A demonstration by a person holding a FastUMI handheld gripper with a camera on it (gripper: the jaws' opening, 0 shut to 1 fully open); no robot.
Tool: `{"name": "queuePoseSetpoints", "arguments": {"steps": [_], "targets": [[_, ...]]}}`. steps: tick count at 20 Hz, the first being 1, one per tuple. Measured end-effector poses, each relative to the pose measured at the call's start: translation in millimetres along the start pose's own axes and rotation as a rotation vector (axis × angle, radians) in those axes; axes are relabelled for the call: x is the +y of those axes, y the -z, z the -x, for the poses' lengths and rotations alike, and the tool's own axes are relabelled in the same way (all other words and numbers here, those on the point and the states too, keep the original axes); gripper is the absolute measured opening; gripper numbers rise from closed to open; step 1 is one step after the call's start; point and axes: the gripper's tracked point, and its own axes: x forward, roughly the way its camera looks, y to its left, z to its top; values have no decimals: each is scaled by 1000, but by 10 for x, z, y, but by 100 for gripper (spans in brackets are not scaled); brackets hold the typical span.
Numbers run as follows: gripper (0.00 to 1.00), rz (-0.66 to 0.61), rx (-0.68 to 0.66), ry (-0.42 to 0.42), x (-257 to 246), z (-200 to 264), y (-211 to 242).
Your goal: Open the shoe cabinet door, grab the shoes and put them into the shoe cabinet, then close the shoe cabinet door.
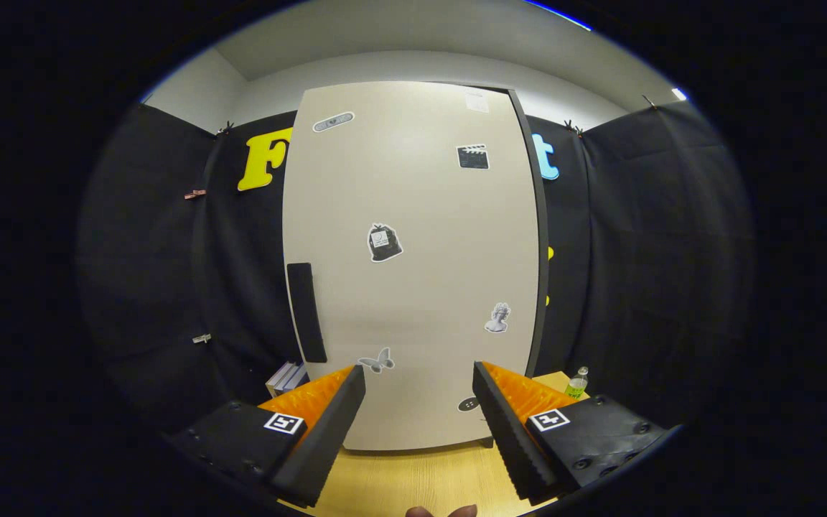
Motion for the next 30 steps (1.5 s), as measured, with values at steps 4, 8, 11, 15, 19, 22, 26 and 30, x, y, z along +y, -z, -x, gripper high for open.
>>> {"name": "queuePoseSetpoints", "arguments": {"steps": [4, 8, 11, 15, 19, 22, 26, 30], "targets": [[98, -4, 1, 1, -25, -7, 19], [98, -3, 1, 4, -17, -27, 3], [98, -3, 3, 4, -8, -28, 14], [98, 0, 4, 4, 12, -28, 4], [98, 3, 4, 4, 38, -21, -7], [98, 2, 7, 4, 38, -25, -5], [98, 2, 9, 2, 50, -21, 2], [98, -1, 7, 2, 38, -21, -21]]}}
